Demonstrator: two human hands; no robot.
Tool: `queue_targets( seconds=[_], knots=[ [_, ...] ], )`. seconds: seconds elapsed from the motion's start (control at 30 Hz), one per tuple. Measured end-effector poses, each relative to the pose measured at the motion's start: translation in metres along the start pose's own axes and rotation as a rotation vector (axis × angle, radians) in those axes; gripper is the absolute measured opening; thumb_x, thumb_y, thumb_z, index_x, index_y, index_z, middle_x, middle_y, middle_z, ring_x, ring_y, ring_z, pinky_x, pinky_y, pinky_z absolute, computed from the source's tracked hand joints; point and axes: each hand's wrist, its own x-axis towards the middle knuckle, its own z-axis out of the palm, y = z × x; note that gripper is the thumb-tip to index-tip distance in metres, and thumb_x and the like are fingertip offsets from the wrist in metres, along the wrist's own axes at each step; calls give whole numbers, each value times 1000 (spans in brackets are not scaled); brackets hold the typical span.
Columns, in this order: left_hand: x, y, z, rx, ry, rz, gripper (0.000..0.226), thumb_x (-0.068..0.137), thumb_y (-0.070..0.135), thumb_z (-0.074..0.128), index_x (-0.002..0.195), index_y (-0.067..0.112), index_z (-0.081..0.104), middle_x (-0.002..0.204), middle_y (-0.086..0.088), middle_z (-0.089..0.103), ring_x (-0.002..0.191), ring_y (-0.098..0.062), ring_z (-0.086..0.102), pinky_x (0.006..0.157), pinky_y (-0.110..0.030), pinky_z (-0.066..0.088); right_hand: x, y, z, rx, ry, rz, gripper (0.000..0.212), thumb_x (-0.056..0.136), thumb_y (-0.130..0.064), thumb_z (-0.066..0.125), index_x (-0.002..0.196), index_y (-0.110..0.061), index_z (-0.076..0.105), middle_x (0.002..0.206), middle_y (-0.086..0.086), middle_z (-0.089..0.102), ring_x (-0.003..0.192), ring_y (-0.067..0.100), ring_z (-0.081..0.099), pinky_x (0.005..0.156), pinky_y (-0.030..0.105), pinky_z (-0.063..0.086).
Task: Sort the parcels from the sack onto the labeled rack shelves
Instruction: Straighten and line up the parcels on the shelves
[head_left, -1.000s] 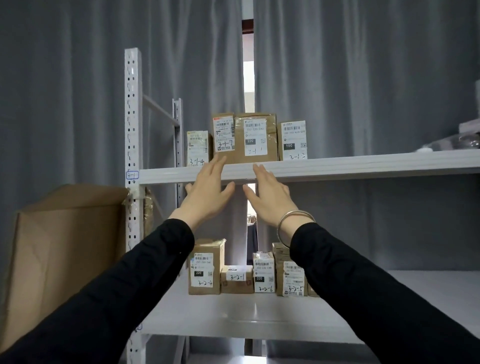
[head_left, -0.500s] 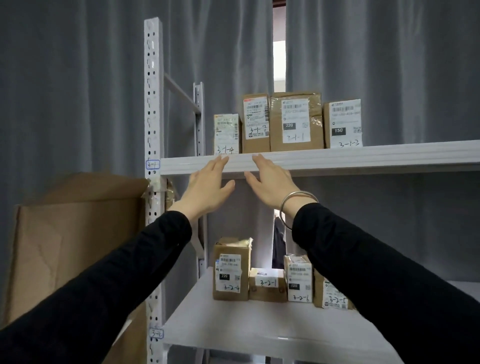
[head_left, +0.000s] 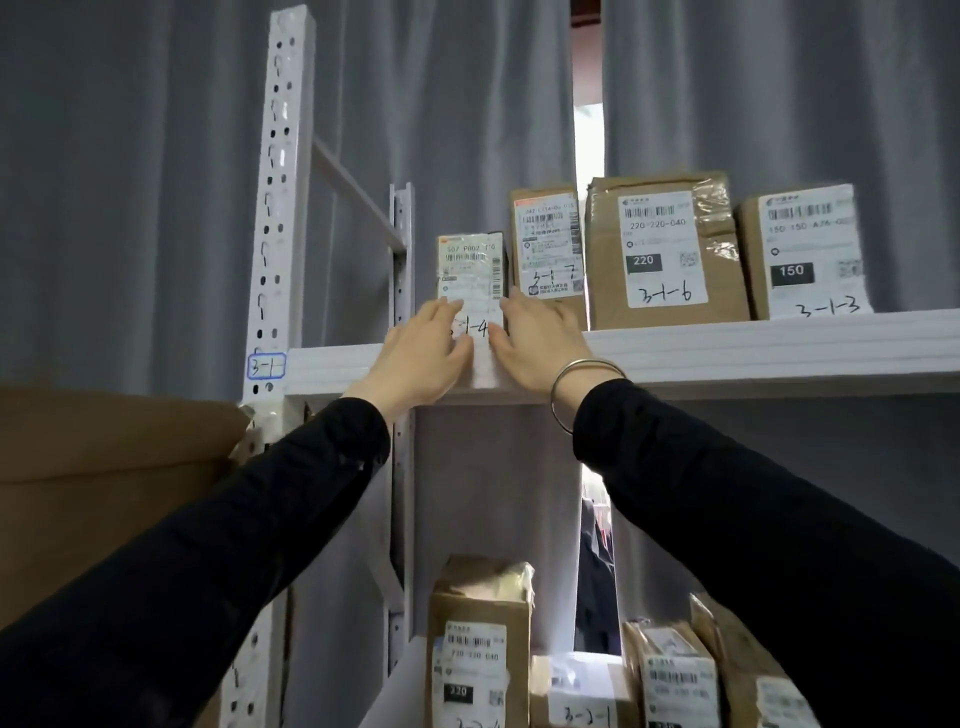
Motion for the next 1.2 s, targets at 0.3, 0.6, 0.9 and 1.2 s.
queue_targets(
  seconds=[0.3,0.6,0.9,1.2],
  knots=[
    [47,-30,13,-97,44,-29,41,95,40,36,130,19,47,129,-6,37,115,-28,49,102,-43,38,43,-4,15,-74,29,18,47,99,-37,23,127,-8,46,136,9,46,123,29,47,95,42,35],
    [70,-33,12,-66,-198,65,55,86,43,29,126,16,56,138,-10,40,133,-21,29,113,-37,23,59,-10,9,-94,-228,160,52,98,-38,22,136,-8,40,142,17,42,127,32,43,103,38,34],
    [66,-26,12,-74,-25,185,39,99,21,34,133,7,49,145,-12,40,136,-23,32,106,-24,22,46,-9,7,-175,-95,86,50,100,-35,19,133,-8,44,143,11,40,133,27,35,111,43,20],
    [59,65,39,-184,10,379,37,97,20,33,127,10,52,129,-12,54,118,-29,51,98,-42,41,-1,67,-21,-267,123,92,46,100,-31,22,141,-12,36,156,4,20,145,15,13,116,38,9]
  ],
)
